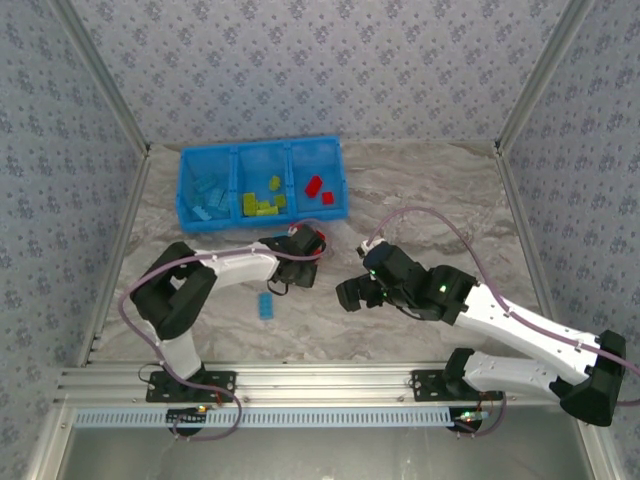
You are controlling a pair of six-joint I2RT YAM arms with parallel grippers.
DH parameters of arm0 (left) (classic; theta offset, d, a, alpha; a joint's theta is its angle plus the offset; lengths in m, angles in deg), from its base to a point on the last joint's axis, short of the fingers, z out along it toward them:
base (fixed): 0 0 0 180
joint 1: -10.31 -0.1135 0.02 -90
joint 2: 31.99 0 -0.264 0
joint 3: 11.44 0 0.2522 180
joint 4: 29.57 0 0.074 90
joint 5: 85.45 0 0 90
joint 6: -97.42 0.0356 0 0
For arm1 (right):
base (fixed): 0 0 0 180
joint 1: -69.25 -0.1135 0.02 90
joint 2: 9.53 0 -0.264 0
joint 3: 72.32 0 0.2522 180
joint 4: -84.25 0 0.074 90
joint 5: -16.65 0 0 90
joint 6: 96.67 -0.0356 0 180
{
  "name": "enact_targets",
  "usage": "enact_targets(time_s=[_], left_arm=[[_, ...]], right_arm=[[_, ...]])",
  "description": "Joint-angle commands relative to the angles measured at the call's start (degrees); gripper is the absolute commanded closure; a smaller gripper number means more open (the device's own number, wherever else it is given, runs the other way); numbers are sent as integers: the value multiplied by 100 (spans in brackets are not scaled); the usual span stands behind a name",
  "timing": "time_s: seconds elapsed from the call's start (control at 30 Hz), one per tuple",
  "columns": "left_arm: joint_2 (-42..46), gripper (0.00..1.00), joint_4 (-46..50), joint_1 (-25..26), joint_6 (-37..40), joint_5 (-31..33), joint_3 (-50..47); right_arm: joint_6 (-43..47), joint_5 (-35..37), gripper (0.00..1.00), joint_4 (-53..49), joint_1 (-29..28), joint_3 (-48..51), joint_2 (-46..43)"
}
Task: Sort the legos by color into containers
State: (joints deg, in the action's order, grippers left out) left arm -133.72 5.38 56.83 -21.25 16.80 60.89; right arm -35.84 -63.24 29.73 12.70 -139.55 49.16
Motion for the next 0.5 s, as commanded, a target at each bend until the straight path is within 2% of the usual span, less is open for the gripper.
enact_targets(time_s=[0.0, 0.13, 0.27, 0.47], left_arm=[[-177, 48, -116, 22, -9, 342, 156], [-138, 62, -193, 36, -1, 251, 107], [162, 74, -238, 83, 147, -105, 49], [1047, 75, 249, 381, 242, 2, 353]], right_arm=[[-138, 115, 0, -82, -39, 43, -51], [-159, 19, 0, -86, -52, 47, -60], [-209, -33, 0, -39, -57, 32, -110], [-306, 52, 0, 68, -57, 4, -362]])
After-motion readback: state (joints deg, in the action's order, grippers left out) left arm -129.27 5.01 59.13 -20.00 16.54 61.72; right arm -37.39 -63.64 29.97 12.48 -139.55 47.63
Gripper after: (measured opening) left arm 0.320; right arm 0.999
